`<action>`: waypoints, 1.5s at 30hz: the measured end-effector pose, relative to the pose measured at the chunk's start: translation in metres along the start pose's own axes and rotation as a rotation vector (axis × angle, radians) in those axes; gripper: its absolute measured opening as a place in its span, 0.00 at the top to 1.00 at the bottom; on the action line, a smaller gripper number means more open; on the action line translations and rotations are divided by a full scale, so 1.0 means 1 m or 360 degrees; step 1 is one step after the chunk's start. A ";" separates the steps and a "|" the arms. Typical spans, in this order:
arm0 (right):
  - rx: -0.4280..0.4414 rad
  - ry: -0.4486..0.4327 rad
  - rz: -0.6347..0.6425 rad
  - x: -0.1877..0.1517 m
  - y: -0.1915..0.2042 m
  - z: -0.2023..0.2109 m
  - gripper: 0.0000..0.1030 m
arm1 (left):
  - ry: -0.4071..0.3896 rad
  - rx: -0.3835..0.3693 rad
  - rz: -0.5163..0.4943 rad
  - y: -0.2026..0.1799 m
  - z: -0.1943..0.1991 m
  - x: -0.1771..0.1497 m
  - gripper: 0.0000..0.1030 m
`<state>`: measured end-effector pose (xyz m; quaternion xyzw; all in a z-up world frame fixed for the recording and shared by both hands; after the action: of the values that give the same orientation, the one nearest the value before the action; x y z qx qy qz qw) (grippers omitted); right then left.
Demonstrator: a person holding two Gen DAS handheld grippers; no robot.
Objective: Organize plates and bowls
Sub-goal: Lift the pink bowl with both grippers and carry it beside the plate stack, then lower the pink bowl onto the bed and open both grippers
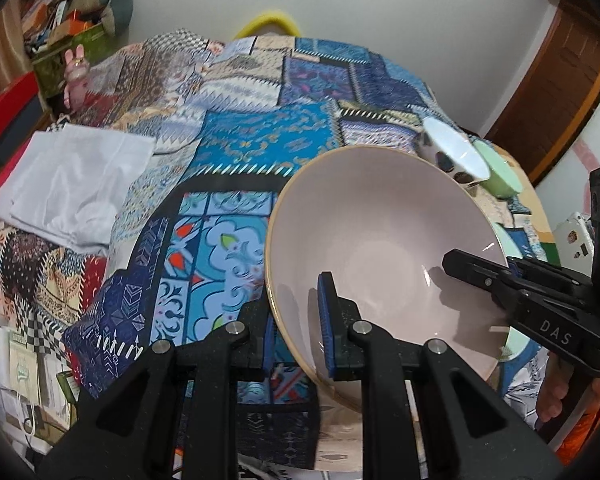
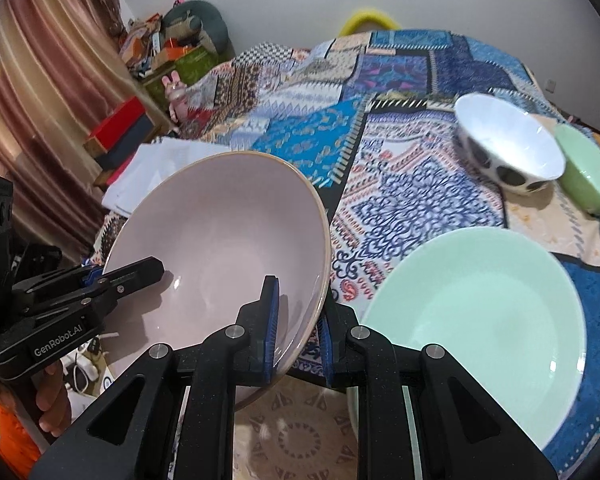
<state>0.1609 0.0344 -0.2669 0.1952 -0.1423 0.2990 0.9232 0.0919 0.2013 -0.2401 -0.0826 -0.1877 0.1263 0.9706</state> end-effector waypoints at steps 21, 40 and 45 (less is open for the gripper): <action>-0.0025 0.0175 0.0070 -0.007 0.000 -0.036 0.81 | 0.0055 0.0037 0.0024 0.025 -0.040 -0.002 0.82; -0.0126 -0.0147 -0.0001 0.001 -0.050 0.059 0.64 | -0.0092 0.0156 0.0005 0.007 0.019 0.015 0.49; -0.0180 -0.0248 -0.0054 0.006 -0.076 0.084 0.62 | -0.0182 0.0163 -0.0025 -0.014 0.039 0.032 0.37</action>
<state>0.1993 -0.0567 -0.2117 0.1678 -0.2270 0.2589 0.9238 0.1089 0.2015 -0.1907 -0.0241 -0.2369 0.1326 0.9621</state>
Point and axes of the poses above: each gripper's, at about its wrist camera, not at the fingertips, and z roughly against the way its jaws point, y to its left, x to its top, the point moved 6 cm from there along -z, roughly the way its jaws point, and after that the axes turned 14 degrees about y, right-handed, at the moved point
